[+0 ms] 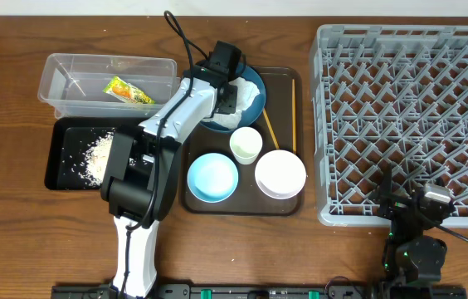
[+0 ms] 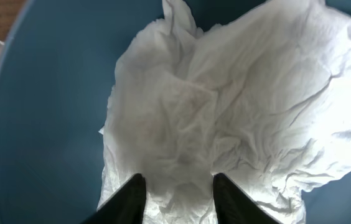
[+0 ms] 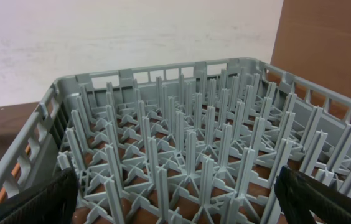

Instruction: Sort waste into correct bins and load items into the dishwasher rack

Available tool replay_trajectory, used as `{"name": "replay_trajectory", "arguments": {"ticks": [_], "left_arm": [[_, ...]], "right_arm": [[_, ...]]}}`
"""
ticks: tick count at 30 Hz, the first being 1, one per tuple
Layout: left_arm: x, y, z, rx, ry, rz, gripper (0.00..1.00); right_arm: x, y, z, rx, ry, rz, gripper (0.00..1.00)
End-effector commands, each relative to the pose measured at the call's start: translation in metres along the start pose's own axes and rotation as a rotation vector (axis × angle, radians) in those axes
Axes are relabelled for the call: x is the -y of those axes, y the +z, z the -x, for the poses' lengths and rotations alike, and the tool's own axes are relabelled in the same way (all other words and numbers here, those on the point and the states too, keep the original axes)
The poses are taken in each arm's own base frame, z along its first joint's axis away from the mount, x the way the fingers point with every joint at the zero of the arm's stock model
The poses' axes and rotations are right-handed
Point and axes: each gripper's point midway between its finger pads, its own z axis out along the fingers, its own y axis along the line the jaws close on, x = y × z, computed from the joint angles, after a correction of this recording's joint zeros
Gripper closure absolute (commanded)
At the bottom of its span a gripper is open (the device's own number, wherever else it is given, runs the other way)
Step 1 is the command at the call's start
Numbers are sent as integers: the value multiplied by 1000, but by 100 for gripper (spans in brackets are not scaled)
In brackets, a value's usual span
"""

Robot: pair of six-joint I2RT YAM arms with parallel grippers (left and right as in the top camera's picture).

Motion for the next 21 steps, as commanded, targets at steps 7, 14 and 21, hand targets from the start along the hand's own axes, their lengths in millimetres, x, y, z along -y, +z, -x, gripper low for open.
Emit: {"name": "replay_trajectory", "arguments": {"ticks": [7, 14, 21], "left_arm": [[-2, 0, 2, 7, -9, 8, 79], [-1, 0, 5, 18, -11, 5, 94], [-2, -21, 17, 64, -19, -7, 94]], "right_arm": [[-2, 0, -2, -7, 10, 7, 1], [-2, 0, -2, -7, 10, 8, 1], [-2, 0, -2, -7, 10, 8, 1]]}}
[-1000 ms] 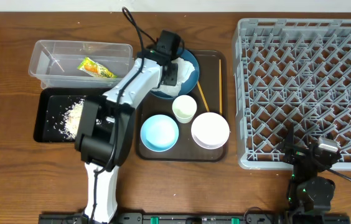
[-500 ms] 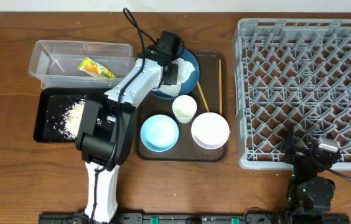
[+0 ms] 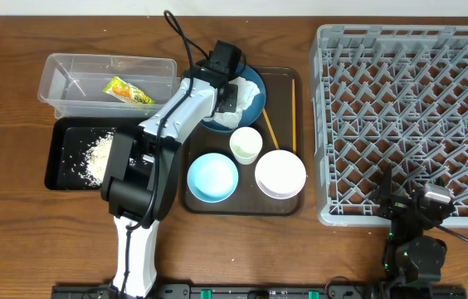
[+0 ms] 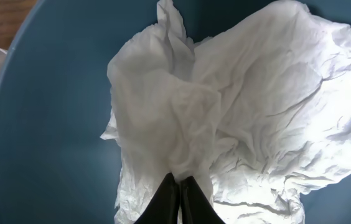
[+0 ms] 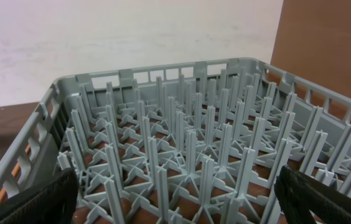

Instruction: Sort waste into correct bins and load items into the dishwasher rack

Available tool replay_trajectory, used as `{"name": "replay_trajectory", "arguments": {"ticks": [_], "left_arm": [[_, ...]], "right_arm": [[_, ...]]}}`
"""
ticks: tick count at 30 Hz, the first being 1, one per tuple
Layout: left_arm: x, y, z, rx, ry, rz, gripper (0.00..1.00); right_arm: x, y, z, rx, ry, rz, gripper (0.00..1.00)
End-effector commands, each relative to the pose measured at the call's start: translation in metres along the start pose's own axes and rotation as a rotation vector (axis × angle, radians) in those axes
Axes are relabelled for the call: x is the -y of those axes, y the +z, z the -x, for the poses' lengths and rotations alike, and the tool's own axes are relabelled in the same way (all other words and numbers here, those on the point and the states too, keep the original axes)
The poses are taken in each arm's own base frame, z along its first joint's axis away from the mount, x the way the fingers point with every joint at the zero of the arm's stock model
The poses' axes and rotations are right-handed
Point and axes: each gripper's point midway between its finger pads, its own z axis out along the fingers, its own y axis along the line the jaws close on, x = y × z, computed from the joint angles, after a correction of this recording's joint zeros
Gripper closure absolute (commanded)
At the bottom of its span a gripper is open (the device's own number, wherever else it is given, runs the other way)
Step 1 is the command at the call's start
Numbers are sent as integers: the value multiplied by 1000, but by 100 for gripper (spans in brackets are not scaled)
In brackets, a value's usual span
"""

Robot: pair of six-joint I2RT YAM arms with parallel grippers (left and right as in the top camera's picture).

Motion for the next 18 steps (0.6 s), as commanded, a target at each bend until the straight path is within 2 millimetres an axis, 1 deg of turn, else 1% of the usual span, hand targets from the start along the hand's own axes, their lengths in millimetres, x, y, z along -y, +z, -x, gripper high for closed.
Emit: {"name": "replay_trajectory", "arguments": {"ticks": [1, 5, 9, 12, 18], "left_arm": [[-3, -27, 17, 63, -19, -7, 94], [-5, -55, 27, 109, -32, -19, 94], [-8, -73, 28, 117, -37, -22, 94], [-9, -77, 25, 108, -35, -20, 94], [-10, -77, 22, 94, -67, -18, 93]], "right_arm": [[-2, 0, -2, -7, 10, 8, 1], [-2, 0, -2, -7, 10, 8, 1], [-2, 0, -2, -7, 10, 7, 1], [-2, 0, -2, -7, 10, 8, 1], [-2, 0, -2, -7, 10, 8, 1]]}}
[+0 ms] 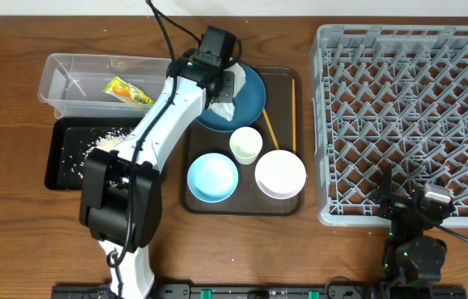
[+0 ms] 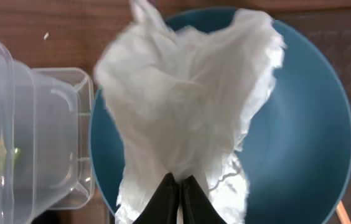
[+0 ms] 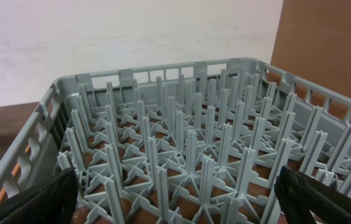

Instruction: Sort waste into correct bins and load items into the dishwasher rack

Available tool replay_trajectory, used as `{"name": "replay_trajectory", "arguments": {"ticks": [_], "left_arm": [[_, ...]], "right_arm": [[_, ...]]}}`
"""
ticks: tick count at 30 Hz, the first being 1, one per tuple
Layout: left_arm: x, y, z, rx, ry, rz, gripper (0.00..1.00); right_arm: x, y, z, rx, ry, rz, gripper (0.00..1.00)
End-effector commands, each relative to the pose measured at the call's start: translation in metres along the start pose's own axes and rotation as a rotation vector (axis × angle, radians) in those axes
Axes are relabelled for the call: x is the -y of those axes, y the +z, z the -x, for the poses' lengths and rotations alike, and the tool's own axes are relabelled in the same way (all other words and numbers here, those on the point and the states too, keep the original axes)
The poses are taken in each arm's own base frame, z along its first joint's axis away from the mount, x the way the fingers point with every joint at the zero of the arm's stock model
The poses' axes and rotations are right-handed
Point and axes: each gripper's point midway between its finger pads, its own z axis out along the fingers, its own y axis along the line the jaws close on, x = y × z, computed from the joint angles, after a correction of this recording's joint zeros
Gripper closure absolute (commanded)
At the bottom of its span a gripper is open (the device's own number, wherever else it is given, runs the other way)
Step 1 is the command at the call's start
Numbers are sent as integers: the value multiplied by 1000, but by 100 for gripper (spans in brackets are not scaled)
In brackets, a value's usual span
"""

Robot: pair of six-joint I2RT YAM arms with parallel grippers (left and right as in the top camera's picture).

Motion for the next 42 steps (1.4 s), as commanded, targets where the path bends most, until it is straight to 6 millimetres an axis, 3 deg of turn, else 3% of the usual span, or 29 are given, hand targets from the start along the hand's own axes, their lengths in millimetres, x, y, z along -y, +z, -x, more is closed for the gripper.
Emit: {"name": "replay_trajectory", "arguments": {"ticks": [1, 6, 12, 20, 25, 33, 36, 38, 42], "left_arm": [[-3, 0, 0, -2, -46, 10, 93], [-1, 0, -1, -6, -47, 1, 92], [22, 0, -10, -57, -46, -132, 92], [21, 2, -17, -89, -135, -120, 92], [21, 2, -16, -91, -174, -117, 85], [21, 2, -16, -90, -174, -118, 93], [22, 3, -17, -92, -172, -119, 83], [26, 7, -18, -94, -158, -121, 83], [38, 25, -28, -111, 3, -130, 71]], "right_arm": [[-2, 0, -2, -6, 10, 8, 1], [-2, 0, -2, -6, 10, 8, 1], [-2, 0, -2, -6, 10, 8, 1], [-2, 0, -2, -6, 10, 8, 1], [-2, 0, -2, -6, 10, 8, 1], [-2, 0, -2, -6, 10, 8, 1], [-2, 0, -2, -6, 10, 7, 1], [-2, 0, -2, -6, 10, 8, 1], [-2, 0, -2, -6, 10, 8, 1]]}}
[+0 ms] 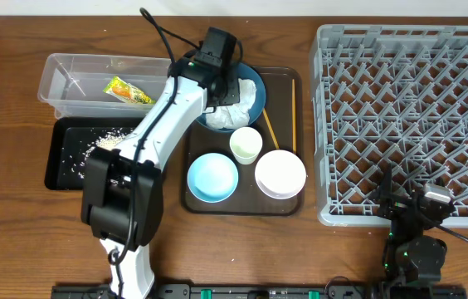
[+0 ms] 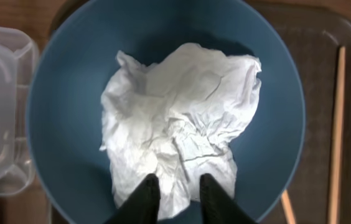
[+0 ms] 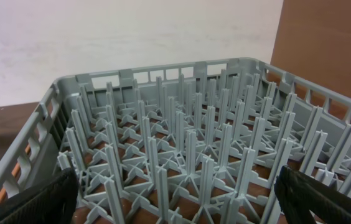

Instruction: Sort waste into correct bins and load items into the dishwasher rack

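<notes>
A crumpled white napkin (image 2: 175, 124) lies in the dark blue plate (image 2: 57, 124) at the back of the brown tray (image 1: 285, 79). My left gripper (image 2: 178, 196) hangs above the napkin's near edge, open, its two black fingers (image 2: 145, 200) apart and holding nothing. In the overhead view the napkin (image 1: 239, 113) spills over the plate (image 1: 256, 83) toward the front. The grey dishwasher rack (image 1: 408, 116) stands at the right. My right gripper (image 3: 178, 205) rests open at the rack's near edge, its fingers wide apart.
A clear bin (image 1: 105, 79) holding a yellow-green packet (image 1: 128, 90) sits at the back left, with a black tray (image 1: 80, 154) of food crumbs in front of it. The brown tray also carries a light blue bowl (image 1: 212, 177), a cream cup (image 1: 246, 144), a white bowl (image 1: 280, 173) and chopsticks (image 1: 269, 129).
My left gripper was shut on the napkin, holding it above the plate next to the clear bin. Now it is open and the napkin lies crumpled in the plate. The right arm is unchanged.
My left gripper stood open around the napkin in the blue plate, then was shut on it. After that it held the napkin raised over the plate's left side. Now the napkin is back in the plate and the gripper is open.
</notes>
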Available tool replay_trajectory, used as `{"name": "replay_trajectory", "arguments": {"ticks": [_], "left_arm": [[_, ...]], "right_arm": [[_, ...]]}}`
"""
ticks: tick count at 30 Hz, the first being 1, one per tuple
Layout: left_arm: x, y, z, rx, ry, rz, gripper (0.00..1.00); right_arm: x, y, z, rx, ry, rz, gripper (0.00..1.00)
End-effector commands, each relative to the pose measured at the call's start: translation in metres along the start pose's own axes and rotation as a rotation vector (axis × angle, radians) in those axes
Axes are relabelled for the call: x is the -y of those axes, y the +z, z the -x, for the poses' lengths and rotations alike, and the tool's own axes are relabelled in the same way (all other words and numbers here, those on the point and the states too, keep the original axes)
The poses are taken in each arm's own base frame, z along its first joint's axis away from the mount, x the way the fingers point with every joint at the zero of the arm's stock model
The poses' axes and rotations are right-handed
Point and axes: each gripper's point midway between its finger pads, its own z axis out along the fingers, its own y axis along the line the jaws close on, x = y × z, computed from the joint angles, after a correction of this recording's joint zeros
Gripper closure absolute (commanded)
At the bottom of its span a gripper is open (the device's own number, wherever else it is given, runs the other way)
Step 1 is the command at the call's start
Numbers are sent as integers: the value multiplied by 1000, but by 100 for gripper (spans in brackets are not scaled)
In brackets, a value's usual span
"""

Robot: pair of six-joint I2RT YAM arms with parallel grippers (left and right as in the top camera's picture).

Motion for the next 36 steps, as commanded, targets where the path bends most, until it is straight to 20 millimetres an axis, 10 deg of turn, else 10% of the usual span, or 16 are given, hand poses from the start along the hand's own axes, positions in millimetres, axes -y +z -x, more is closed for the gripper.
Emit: {"name": "replay_trajectory", "arguments": {"ticks": [1, 13, 36], "left_arm": [[10, 31, -19, -64, 181, 1, 67], [57, 66, -8, 65, 539, -68, 59], [30, 105, -3, 82, 534, 66, 59]], "right_arm": [[-2, 0, -2, -7, 10, 8, 1], [-2, 0, -2, -7, 10, 8, 1], [-2, 0, -2, -7, 10, 7, 1]]}}
